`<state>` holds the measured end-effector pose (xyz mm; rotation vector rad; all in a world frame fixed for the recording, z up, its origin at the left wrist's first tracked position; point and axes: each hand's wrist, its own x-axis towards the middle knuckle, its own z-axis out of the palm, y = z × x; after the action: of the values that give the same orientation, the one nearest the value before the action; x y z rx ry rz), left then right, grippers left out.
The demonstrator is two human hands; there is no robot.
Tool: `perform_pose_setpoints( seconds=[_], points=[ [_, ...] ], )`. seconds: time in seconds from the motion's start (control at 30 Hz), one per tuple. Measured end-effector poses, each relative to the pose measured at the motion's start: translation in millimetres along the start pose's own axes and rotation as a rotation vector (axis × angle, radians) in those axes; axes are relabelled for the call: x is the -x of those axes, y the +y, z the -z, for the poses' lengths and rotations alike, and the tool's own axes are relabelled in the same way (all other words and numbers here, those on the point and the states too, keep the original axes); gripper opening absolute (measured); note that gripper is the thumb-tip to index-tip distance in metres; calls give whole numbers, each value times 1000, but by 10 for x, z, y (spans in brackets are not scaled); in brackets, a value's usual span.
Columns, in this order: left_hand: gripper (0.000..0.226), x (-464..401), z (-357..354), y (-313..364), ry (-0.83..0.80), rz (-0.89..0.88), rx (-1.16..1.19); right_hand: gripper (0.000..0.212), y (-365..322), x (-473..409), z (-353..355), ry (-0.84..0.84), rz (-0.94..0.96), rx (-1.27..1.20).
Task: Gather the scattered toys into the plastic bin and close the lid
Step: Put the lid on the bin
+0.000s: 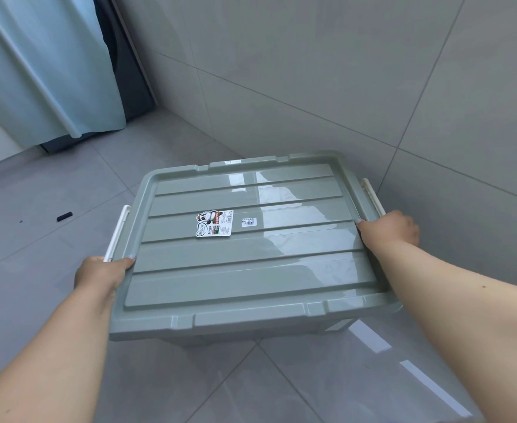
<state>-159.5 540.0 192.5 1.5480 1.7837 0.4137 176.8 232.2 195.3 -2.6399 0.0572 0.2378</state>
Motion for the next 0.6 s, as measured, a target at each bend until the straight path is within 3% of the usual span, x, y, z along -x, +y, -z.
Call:
perform_pose_setpoints(
  seconds=[0.3,0.37,0.5,0.6],
  points=[
    [36,39,18,118,-38,-110,-145,56,-32,59,-18,89,174,105],
    [45,-8,7,101,-99,-82,-51,56,-25,5,-9,-17,98,40],
    [45,-45,4,104,-197,17,132,45,-5,-114,118,-447,-176,-467],
    [42,27,-28,107,-198,32,201,44,35,-166,135,-440,-207,-526]
  ],
)
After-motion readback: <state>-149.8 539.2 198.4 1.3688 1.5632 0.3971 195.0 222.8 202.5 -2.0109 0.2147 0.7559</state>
